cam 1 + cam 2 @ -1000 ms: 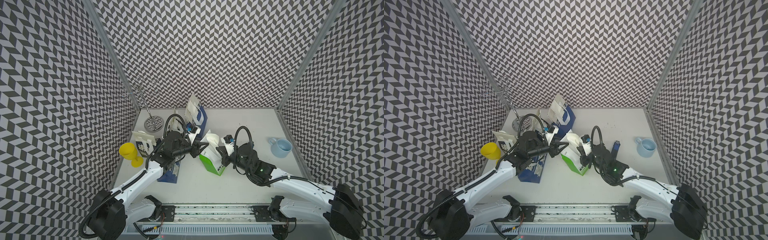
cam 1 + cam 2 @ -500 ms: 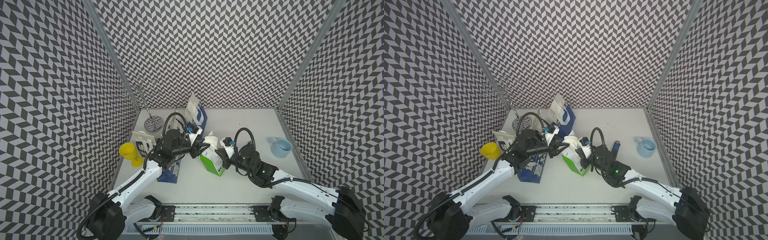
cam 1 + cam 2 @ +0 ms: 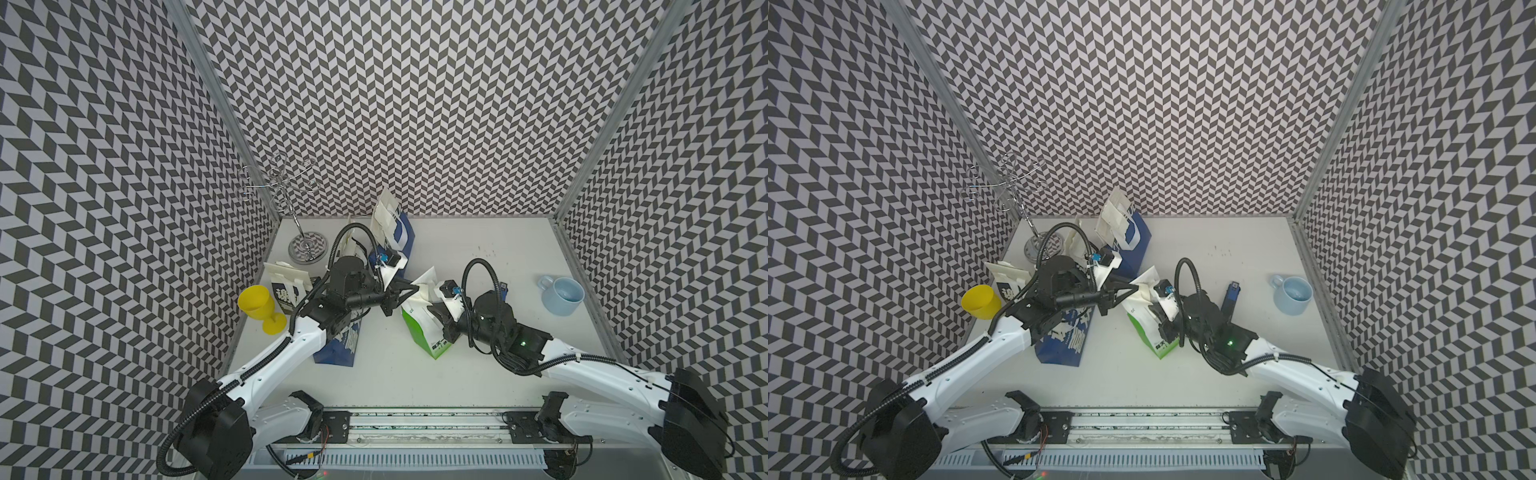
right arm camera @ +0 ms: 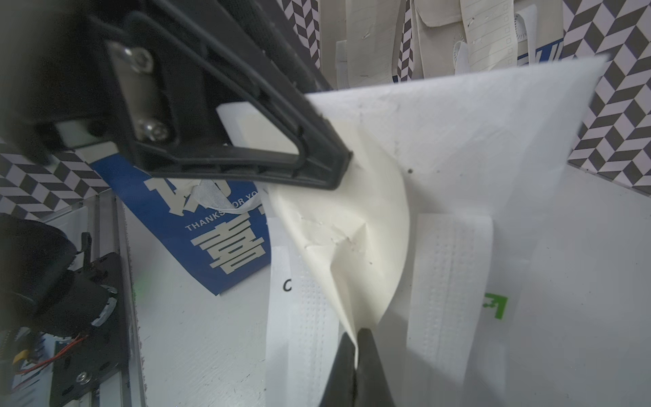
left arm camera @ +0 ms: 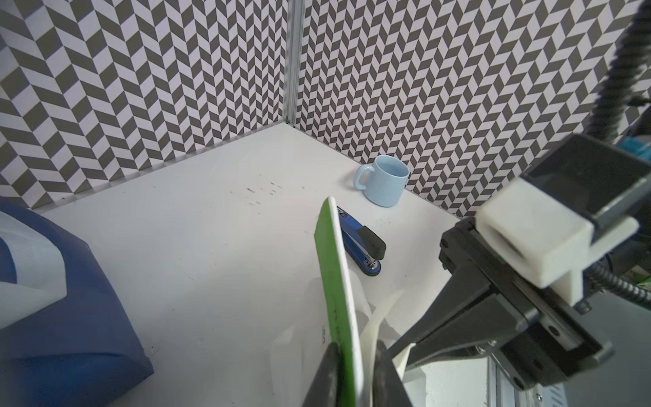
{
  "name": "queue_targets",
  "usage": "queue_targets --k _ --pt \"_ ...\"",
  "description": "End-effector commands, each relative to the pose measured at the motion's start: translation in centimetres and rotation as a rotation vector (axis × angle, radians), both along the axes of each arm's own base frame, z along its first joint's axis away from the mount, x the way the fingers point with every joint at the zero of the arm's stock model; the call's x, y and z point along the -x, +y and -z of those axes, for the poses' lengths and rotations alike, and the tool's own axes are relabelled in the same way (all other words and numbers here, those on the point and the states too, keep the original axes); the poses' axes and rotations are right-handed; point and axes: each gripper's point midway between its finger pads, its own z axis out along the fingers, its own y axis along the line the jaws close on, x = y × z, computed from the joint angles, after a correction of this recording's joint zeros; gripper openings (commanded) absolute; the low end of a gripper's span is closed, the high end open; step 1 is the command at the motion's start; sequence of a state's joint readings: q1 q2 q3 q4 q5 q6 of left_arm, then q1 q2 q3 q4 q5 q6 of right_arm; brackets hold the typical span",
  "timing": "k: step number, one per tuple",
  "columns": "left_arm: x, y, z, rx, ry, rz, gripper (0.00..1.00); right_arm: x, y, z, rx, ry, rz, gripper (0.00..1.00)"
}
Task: Staple the receipts to the bags
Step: Hold the receipt from the takeout bag.
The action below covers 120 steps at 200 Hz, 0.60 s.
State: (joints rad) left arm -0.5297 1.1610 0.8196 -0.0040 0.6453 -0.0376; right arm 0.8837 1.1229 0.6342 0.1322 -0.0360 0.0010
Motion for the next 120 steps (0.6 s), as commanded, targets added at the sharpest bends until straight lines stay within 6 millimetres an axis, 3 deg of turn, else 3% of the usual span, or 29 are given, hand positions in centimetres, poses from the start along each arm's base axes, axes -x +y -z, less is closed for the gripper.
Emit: queue_targets --k 1,23,46,120 --pt "0.1 -0.3 -0.9 0.004 -0.013 0.019 0.19 -0.9 -0.2 -2.1 -0.043 -0.051 0.057 0.0" --pt "0.2 -0.3 -1.0 0.004 -0.014 0.021 0.21 -1.3 -0.6 -2.2 -0.053 -0.049 0.093 0.0" --pt "0.1 -0.3 -1.1 0.004 -0.016 0.018 0.3 -1.5 -0.8 -1.9 -0.05 -0.043 0.112 0.0" --pt "-0.1 -0.1 -1.2 -0.007 -0.022 0.0 0.29 -2.0 -1.3 -1.9 -0.052 -0.037 0.156 0.0"
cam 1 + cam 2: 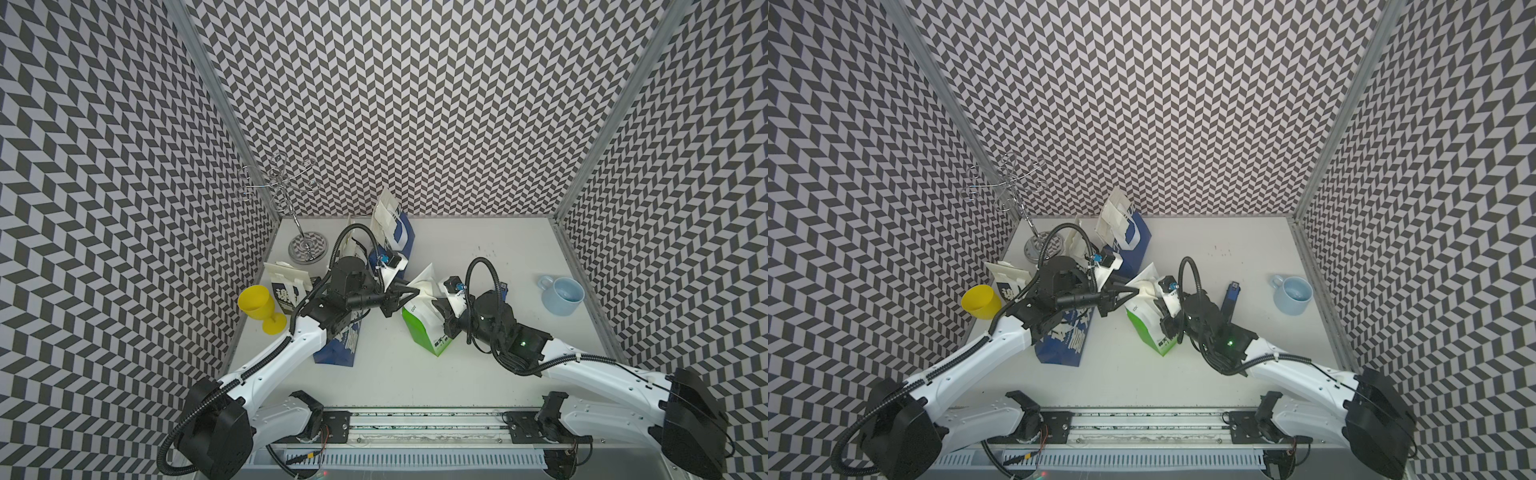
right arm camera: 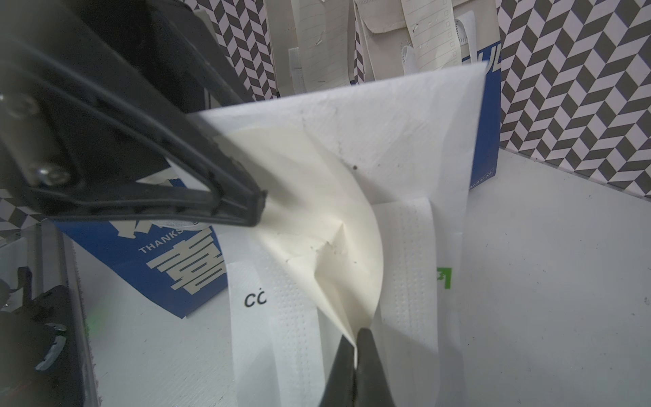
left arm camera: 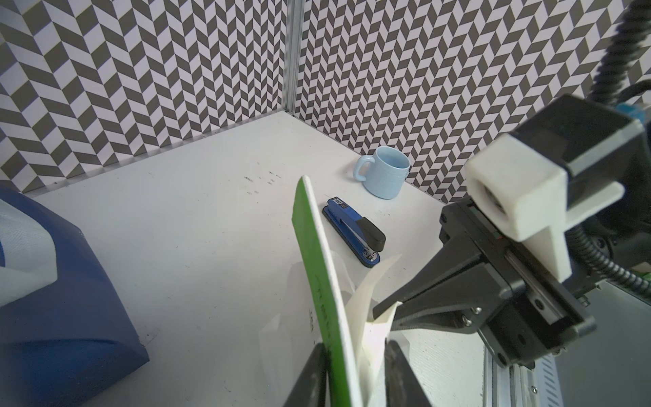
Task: Staple the receipts to the bags
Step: Hold the receipt from the takeout bag.
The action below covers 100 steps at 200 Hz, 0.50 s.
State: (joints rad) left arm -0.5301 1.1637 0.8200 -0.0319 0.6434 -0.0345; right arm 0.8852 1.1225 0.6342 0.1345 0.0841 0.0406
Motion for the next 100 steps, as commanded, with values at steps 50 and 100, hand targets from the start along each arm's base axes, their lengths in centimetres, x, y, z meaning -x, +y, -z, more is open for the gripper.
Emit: queue_targets --k 50,100 --pt "-0.5 -0.2 -1.6 0.001 -0.046 -0.01 0.26 -0.1 0.2 -2.3 -0.078 -0.029 0.011 0.0" --pt "-0.7 -0.4 -1.3 -0.015 -0.042 -0.014 0.18 -0.1 0.1 -3.1 -0.128 -0.018 0.014 0.0"
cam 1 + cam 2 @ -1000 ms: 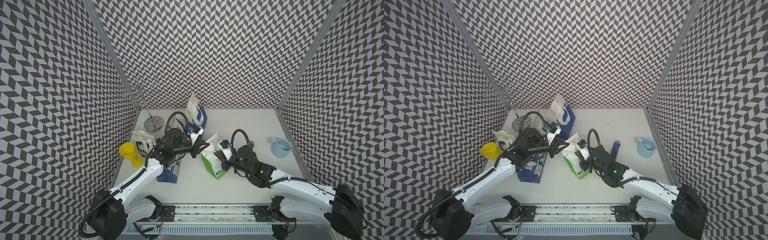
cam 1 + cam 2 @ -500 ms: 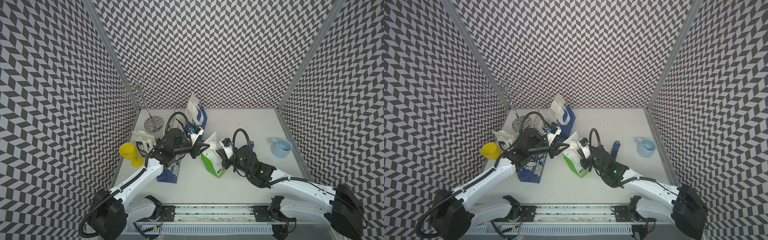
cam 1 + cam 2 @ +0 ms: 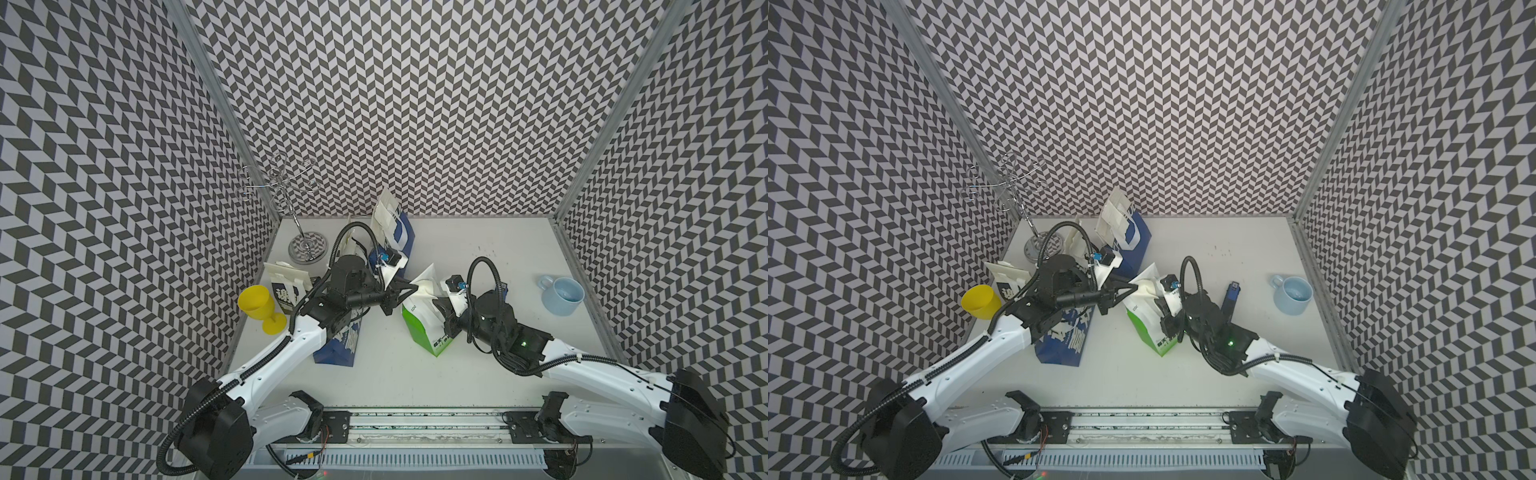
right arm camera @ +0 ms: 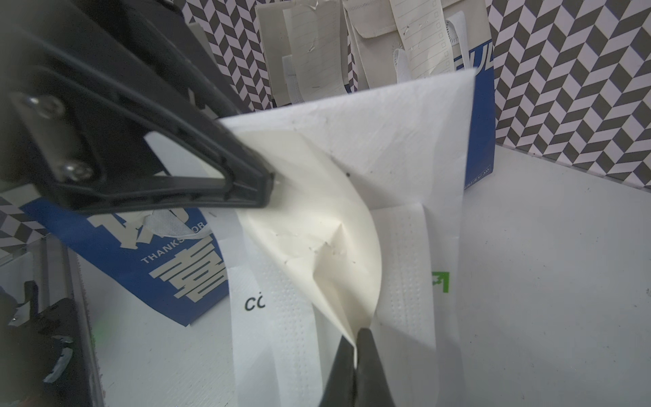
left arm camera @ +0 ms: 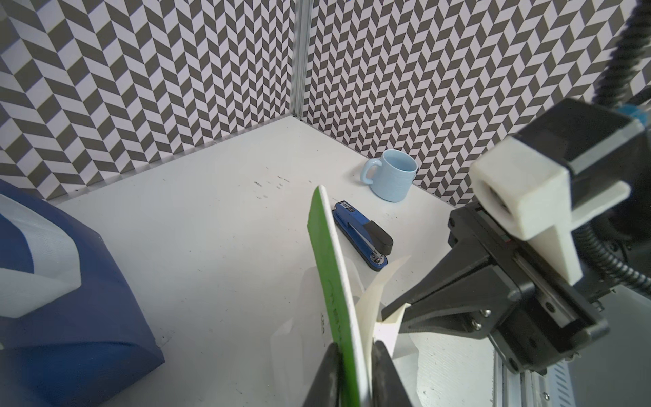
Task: Staple the receipts to the bags
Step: Hold the receipt from the takeout bag.
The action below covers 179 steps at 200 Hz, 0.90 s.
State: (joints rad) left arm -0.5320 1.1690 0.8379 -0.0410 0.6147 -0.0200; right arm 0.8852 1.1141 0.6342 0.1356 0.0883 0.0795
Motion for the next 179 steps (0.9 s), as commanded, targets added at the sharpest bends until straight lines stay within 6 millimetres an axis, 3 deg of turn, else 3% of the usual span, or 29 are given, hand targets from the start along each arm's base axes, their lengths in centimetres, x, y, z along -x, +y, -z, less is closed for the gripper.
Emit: queue_targets --k 1,42,94,105,130,144,179 --pt "-0.2 -0.4 -1.0 -0.003 -0.02 0.006 0.18 -0.1 0.3 -2.8 -0.098 -0.039 -0.001 0.0" --pt "-0.2 -0.6 -0.8 -0.016 -0.024 0.002 0.19 -0.1 0.3 -3.0 -0.119 -0.028 -0.005 0.0" --pt "-0.7 -0.4 -0.7 -0.034 -0.033 -0.029 0.0 -0.7 -0.6 -1.9 -0.112 0.011 0.043 0.0" --pt "-1.0 -0.2 -0.7 -0.042 -0.038 -0.047 0.0 -1.2 -1.3 -1.4 -0.109 0.028 0.093 0.09" --pt "-2.1 0.1 -0.1 -0.078 -0.025 -0.1 0.0 -3.2 -4.1 -0.6 -0.125 0.067 0.278 0.47" --pt "-2.5 0.0 0.3 -0.1 -0.019 -0.113 0.0 -3.8 -5.1 -0.8 -0.146 0.069 0.321 0.61" --pt "-2.4 -1.2 1.1 -0.148 -0.018 -0.098 0.0 -3.2 -4.0 -4.3 -0.209 -0.016 0.223 0.68"
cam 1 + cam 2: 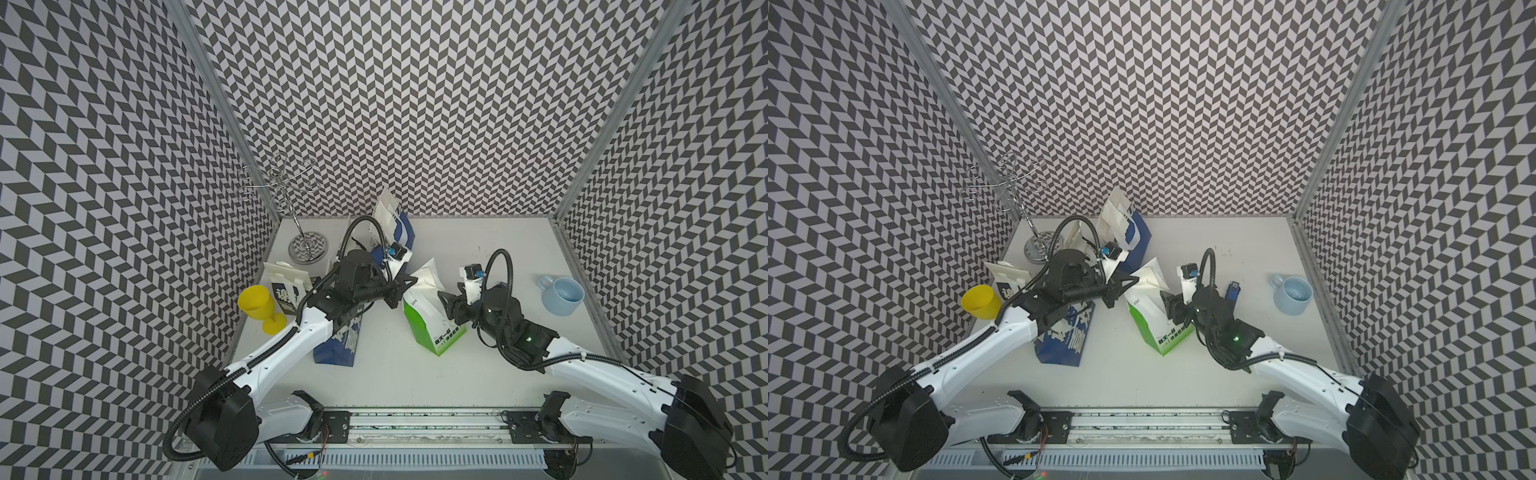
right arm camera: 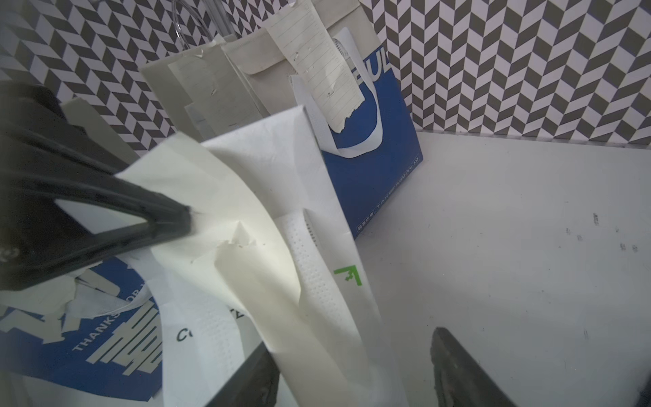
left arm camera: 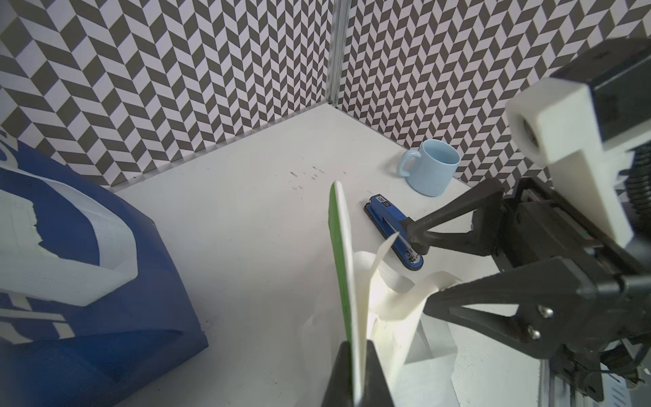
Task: Staple the receipts to the bags
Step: Hold the receipt from the takeout bag.
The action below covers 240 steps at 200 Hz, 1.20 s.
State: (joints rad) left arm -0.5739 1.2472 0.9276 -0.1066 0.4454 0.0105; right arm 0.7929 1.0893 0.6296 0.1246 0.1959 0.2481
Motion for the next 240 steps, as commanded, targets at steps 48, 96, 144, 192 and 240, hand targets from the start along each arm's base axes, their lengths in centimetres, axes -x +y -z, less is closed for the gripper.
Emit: queue_targets --k 48,96,144,192,240 --pt "-0.8 -1.1 -0.2 -0.024 0.004 -0.049 0.0 0.8 0.1 -8.1 -0.178 -0.18 -0.045 0.69" --pt "-0.2 -2.2 -1.9 0.035 -0.008 0.019 0.0 0.2 2.0 -3.4 -0.121 -0.024 -0.087 0.66" --pt "1.0 -1.9 -4.1 0.112 -0.071 0.038 0.0 -1.9 0.7 4.3 0.0 0.2 0.105 0.65" --pt "-0.2 -1.4 -3.8 0.078 -0.075 -0.023 0.0 -3.1 -3.1 1.1 -0.038 0.113 0.256 0.67" --pt "-1.1 -1.5 -1.7 -0.014 -0.046 -0.073 0.0 -5.3 -13.5 2.2 -0.049 0.151 0.682 0.71"
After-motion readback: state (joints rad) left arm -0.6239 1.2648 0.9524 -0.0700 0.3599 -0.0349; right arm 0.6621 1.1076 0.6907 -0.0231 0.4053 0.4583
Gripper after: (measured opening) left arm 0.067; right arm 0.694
